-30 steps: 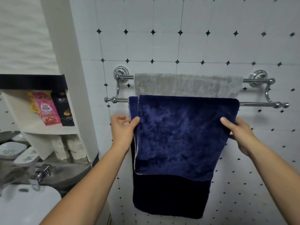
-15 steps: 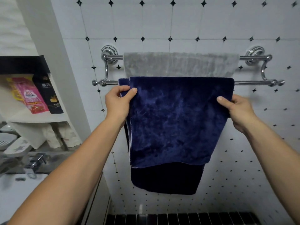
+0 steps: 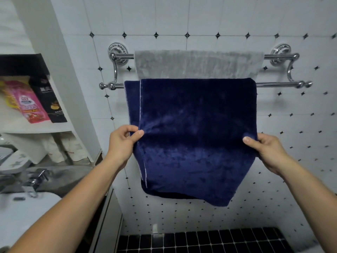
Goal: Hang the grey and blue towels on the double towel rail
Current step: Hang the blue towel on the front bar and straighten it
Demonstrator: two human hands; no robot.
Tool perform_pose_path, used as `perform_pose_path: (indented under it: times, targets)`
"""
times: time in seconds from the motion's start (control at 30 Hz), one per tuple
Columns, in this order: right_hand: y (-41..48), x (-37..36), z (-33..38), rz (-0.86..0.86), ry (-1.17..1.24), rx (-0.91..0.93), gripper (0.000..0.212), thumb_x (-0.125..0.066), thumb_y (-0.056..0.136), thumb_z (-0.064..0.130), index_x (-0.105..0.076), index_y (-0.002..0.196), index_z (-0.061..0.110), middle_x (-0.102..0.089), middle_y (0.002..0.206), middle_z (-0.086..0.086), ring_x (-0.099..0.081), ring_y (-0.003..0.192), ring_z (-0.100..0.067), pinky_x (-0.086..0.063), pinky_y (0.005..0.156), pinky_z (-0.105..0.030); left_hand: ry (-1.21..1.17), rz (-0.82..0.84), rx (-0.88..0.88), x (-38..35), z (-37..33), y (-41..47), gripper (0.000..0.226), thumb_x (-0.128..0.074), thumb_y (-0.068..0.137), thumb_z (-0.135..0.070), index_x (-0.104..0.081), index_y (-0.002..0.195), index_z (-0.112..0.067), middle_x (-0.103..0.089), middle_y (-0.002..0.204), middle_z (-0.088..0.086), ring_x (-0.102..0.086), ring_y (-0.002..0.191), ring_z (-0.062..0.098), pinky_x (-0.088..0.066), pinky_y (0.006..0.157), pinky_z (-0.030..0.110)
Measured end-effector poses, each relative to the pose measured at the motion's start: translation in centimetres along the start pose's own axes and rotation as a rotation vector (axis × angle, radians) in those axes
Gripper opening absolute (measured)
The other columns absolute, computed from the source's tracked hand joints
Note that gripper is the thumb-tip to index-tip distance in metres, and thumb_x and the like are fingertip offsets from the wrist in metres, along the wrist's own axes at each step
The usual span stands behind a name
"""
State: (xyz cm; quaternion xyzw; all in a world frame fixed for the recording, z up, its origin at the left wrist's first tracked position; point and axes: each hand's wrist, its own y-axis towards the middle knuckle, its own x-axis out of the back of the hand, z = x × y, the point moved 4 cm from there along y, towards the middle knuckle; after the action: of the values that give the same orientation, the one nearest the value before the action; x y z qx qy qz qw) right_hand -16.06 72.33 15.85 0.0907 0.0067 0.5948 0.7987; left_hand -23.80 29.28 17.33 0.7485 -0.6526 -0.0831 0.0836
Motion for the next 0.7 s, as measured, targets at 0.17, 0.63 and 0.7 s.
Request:
perform_pose_path:
  times: [0.17,0.63,0.7]
  targets:
    - [-0.1,-1.0,0.1,0.039,0.005,-0.033,0.036,-0.075,0.072,0.032,-0.074,0.103,0.014,-0.077,0.099,-0.004,-0.074,0.089,-0.022,-0.058,0.067,-0.024,-0.037,0.116,0.049,-0.6,0.7,-0.5,0.011,-0.071,0.087,-0.010,-0.067,0.088,-0.021,-0.070,0.090,0.004,-0.067,0.077,0.017,-0.054,0.064,0.020]
    - [6.5,-2.8,13.2,-0.095,0.413,-0.197,0.032,-0.061,0.089,0.009,-0.063,0.120,0.003,-0.066,0.096,-0.010,-0.065,0.077,-0.022,-0.058,0.064,-0.033,0.039,-0.337,0.053,-3.8,-11.1,4.9,0.021,-0.079,0.068,-0.037,-0.069,0.064,-0.019,-0.073,0.074,-0.003,-0.068,0.072,0.020,-0.057,0.077,0.037]
    - [6.2,-2.5,13.8,0.007,0.434,-0.249,0.027,-0.057,0.089,0.001,-0.063,0.115,0.001,-0.070,0.102,-0.015,-0.070,0.084,-0.026,-0.061,0.065,-0.035,0.091,-0.345,0.044,-3.5,-12.0,5.2,0.019,-0.076,0.071,-0.034,-0.068,0.067,-0.017,-0.073,0.077,-0.001,-0.069,0.076,0.024,-0.057,0.082,0.041]
